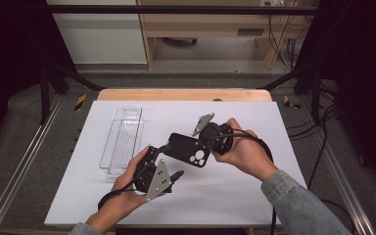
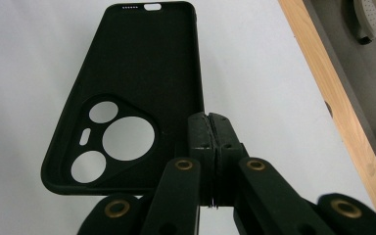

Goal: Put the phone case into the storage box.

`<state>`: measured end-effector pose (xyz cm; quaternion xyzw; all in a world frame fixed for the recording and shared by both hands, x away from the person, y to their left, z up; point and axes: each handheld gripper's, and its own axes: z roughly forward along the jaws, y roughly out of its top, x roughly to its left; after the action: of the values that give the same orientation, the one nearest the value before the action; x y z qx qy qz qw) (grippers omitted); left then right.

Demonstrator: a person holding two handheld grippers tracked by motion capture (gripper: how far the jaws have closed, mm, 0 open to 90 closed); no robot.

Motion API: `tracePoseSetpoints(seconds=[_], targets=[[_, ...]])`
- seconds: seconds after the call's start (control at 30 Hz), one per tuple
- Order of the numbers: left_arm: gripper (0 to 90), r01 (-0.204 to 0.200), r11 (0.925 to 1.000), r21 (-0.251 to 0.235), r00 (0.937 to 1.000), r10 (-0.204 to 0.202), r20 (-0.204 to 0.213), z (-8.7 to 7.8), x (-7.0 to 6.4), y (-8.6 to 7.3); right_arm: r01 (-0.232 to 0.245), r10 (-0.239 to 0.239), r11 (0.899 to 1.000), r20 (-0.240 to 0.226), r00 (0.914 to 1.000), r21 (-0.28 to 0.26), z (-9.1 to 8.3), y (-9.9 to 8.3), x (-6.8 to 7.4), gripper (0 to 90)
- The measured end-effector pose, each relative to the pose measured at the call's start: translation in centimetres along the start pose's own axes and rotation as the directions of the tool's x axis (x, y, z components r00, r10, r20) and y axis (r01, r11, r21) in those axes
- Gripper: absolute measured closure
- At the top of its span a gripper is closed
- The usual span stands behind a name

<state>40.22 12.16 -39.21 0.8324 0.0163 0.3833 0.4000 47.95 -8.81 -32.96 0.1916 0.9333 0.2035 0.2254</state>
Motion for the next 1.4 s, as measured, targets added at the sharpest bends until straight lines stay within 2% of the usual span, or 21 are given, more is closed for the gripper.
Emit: tracePoseSetpoints(seconds=[0.3, 0.53, 0.67, 0.77, 0.87, 0.97, 1.0, 1.03, 1.07, 1.1, 1.13, 1.27, 1.4], targets=[[22.0, 0.007, 0.9999, -0.014, 0.9999, -0.007, -0.007, 0.3, 0.1, 0.2, -0.001, 0.001, 1.000, 0.010, 0.9999, -0.013, -0.4, 0.1, 0.0, 89.6], [22.8, -0.005, 1.0000, -0.002, 1.0000, 0.005, -0.002, 0.4, 0.2, 0.4, -0.006, 0.006, 1.000, 0.015, 0.9999, -0.009, -0.2, 0.1, -0.1, 89.6], [32.4, -0.024, 0.9996, 0.013, 0.9997, 0.024, 0.003, 0.6, 0.0, 0.6, 0.006, -0.006, 1.000, 0.012, 0.9999, -0.004, -0.2, 0.4, 0.1, 89.7], [40.6, -0.051, 0.9985, 0.018, 0.9981, 0.050, 0.035, 0.9, -0.3, 0.7, 0.016, -0.016, 1.000, 0.006, 0.9999, -0.001, -0.1, 0.6, 0.3, 89.7], [47.3, -0.059, 0.9982, 0.014, 0.9963, 0.058, 0.063, 1.4, -0.6, 0.9, 0.021, -0.021, 1.000, 0.006, 0.9998, -0.002, 0.0, 0.7, 0.4, 89.7], [52.1, -0.098, 0.9949, 0.022, 0.9907, 0.095, 0.097, 1.9, -1.0, 1.3, 0.020, -0.020, 1.000, 0.010, 0.9998, -0.005, -0.2, 0.9, 0.5, 89.7], [53.8, -0.098, 0.9949, 0.022, 0.9907, 0.095, 0.097, 1.9, -1.0, 1.3, 0.020, -0.020, 1.000, 0.010, 0.9998, -0.005, -0.2, 0.9, 0.5, 89.7], [53.8, -0.116, 0.9927, 0.034, 0.9887, 0.112, 0.100, 2.0, -1.0, 1.4, 0.019, -0.019, 1.000, 0.009, 0.9998, -0.005, -0.2, 0.9, 0.5, 89.6], [55.8, -0.106, 0.9941, 0.023, 0.9891, 0.103, 0.106, 2.2, -1.1, 1.5, 0.019, -0.019, 1.000, 0.008, 0.9998, -0.004, -0.2, 0.9, 0.5, 89.6], [57.0, -0.128, 0.9912, 0.035, 0.9864, 0.123, 0.108, 2.2, -1.0, 1.6, 0.020, -0.020, 1.000, 0.008, 0.9998, -0.006, -0.2, 0.9, 0.5, 89.6], [61.2, -0.125, 0.9918, 0.029, 0.9859, 0.121, 0.116, 2.3, -1.0, 1.8, 0.021, -0.021, 1.000, 0.009, 0.9997, -0.007, -0.2, 1.0, 0.6, 89.6], [65.6, -0.152, 0.9881, 0.027, 0.9794, 0.147, 0.139, 2.5, -1.3, 2.1, 0.019, -0.019, 1.000, 0.009, 0.9998, -0.013, -0.3, 1.0, 0.6, 89.6], [71.1, -0.154, 0.9877, 0.027, 0.9779, 0.148, 0.147, 2.5, -1.4, 2.3, 0.019, -0.018, 1.000, 0.007, 0.9998, -0.017, -0.3, 1.1, 0.7, 89.6]])
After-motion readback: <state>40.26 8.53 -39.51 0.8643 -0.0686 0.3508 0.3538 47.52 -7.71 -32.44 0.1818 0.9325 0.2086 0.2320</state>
